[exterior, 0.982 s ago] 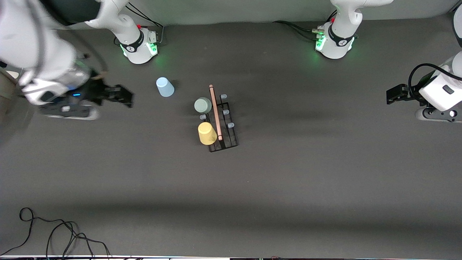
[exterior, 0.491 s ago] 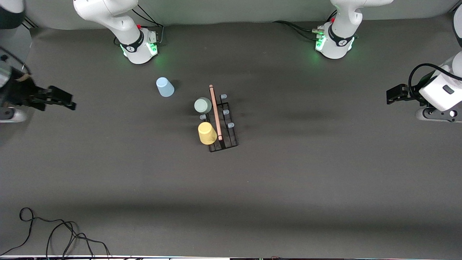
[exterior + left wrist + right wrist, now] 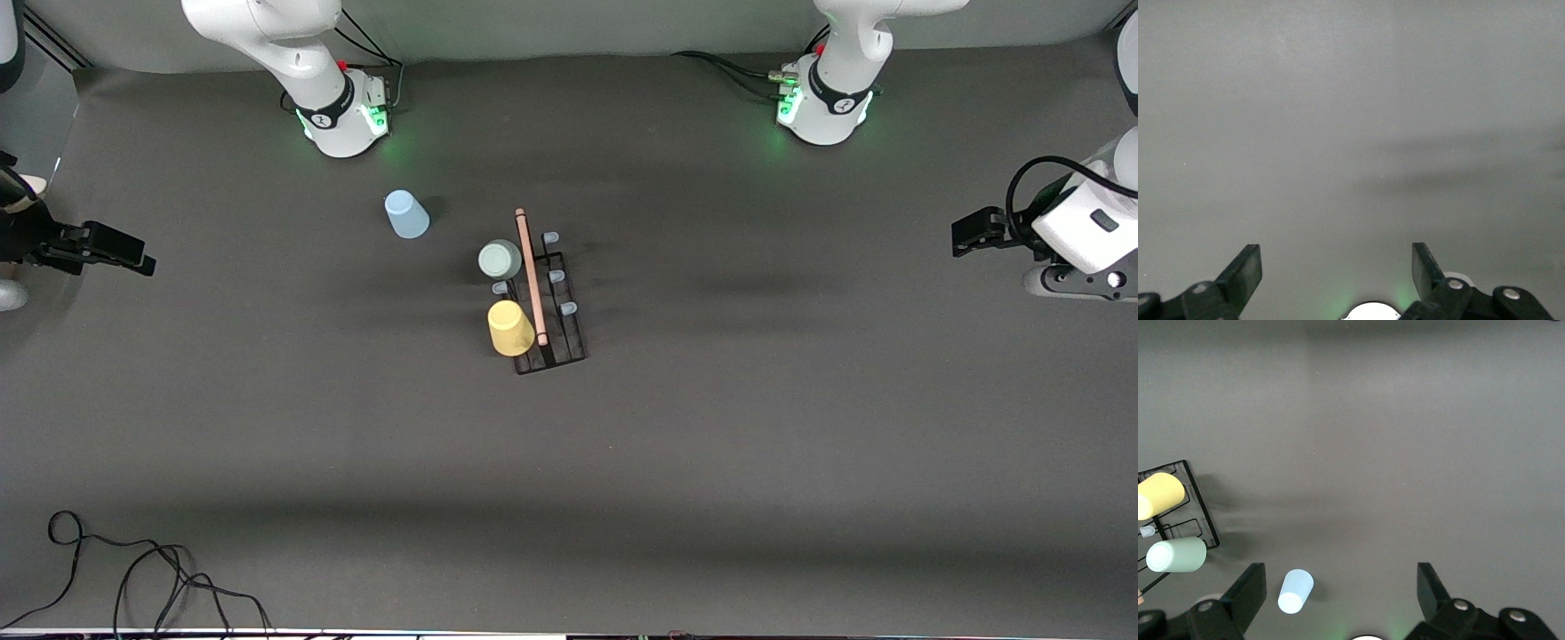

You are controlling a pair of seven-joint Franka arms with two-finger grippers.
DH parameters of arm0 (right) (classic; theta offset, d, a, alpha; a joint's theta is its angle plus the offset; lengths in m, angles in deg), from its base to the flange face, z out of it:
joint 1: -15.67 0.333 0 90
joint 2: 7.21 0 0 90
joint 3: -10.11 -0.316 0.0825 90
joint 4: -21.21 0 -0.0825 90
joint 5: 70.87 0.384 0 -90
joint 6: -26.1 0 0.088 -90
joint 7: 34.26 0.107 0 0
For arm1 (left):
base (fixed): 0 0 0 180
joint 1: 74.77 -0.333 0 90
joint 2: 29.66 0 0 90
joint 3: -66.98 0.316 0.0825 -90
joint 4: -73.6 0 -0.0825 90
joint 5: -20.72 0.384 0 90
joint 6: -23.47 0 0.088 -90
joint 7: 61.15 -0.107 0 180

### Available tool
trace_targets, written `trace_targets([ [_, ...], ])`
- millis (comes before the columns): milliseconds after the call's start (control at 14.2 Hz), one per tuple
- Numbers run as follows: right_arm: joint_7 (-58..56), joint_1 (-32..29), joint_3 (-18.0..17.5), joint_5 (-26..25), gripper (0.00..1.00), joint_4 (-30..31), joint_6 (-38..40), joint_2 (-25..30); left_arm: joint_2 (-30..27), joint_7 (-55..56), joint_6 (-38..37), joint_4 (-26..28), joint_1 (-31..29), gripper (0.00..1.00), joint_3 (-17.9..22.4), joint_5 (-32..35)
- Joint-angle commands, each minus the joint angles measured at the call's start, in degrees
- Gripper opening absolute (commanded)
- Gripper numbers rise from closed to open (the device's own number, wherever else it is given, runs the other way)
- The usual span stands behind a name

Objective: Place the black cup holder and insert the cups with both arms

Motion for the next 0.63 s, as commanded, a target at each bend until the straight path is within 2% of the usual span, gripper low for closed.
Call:
trace_targets([
  [0, -0.39, -0.02, -0.49, -1.43, 1.00, 0.09, -0.90, 0.83, -1.70, -0.50, 0.10, 1.24, -0.10, 1.00, 0.06, -0.60],
  [561, 0.04, -0.02, -0.40, -1.34, 1.00, 0.18, -0.82, 0.74, -1.62, -0.50, 0.11, 1.15, -0.10, 1.00, 0.06, -0.60],
])
